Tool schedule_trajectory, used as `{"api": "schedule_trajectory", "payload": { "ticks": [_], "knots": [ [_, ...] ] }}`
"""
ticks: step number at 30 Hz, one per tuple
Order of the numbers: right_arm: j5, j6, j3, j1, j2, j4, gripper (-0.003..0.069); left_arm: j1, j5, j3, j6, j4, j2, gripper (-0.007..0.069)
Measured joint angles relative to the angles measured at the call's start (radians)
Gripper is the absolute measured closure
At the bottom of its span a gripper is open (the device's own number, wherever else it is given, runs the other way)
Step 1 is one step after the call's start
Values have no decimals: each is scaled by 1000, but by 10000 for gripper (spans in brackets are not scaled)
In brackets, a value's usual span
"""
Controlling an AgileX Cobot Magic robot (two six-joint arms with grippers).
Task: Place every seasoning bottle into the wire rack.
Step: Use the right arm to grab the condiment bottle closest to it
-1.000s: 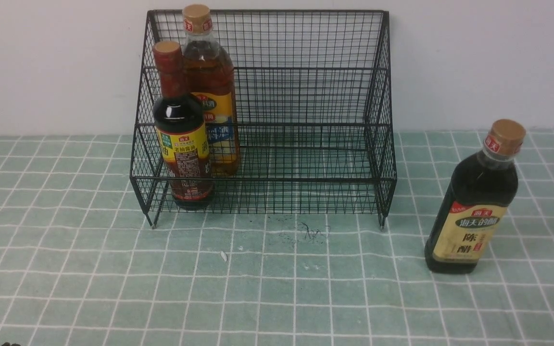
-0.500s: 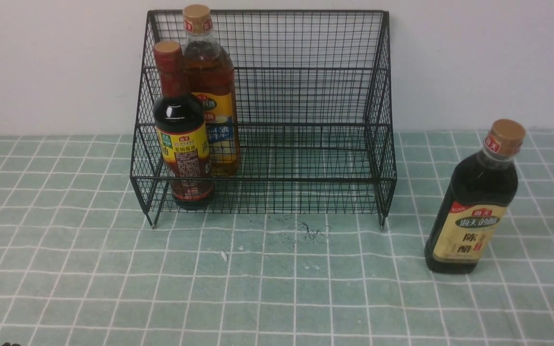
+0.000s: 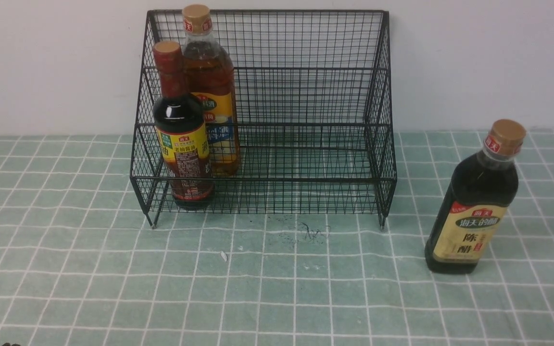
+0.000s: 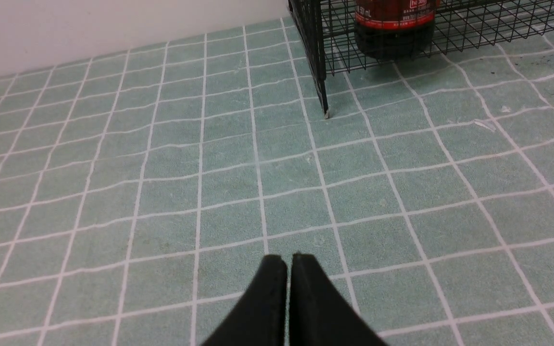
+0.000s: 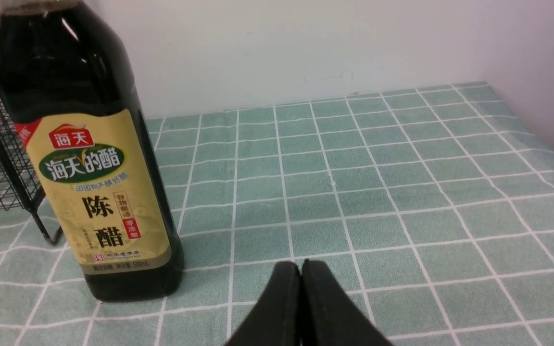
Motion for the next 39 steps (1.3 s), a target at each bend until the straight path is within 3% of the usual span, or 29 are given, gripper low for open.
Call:
{"api": "schedule_trajectory", "payload": {
  "ticks": [4,11,18,24,31,32,34,37,39],
  "knots": [
    [-53,22,5,1,0,22,673,0,0,0,0,0,0,631],
    [-409,152,6,10,0,195,673,0,0,0,0,-1,0,631],
    [-585,147,6,10,0,216,673,0,0,0,0,-1,0,631],
    [-619,296,-71,19,4,157,673,0,1,0,0,-1,0,631],
    [-527,542,-421,91,315,-373,673,0,1,0,0,-1,0,631],
    [-527,562,-435,93,327,-389,673,0,1,0,0,-1,0,631],
    [-540,683,-514,134,509,-616,669,0,1,0,0,-1,0,631],
    [-573,772,-567,155,655,-782,653,0,1,0,0,-1,0,631],
    [-619,874,-622,161,816,-913,604,0,1,0,0,-1,0,631]
  ]
}}
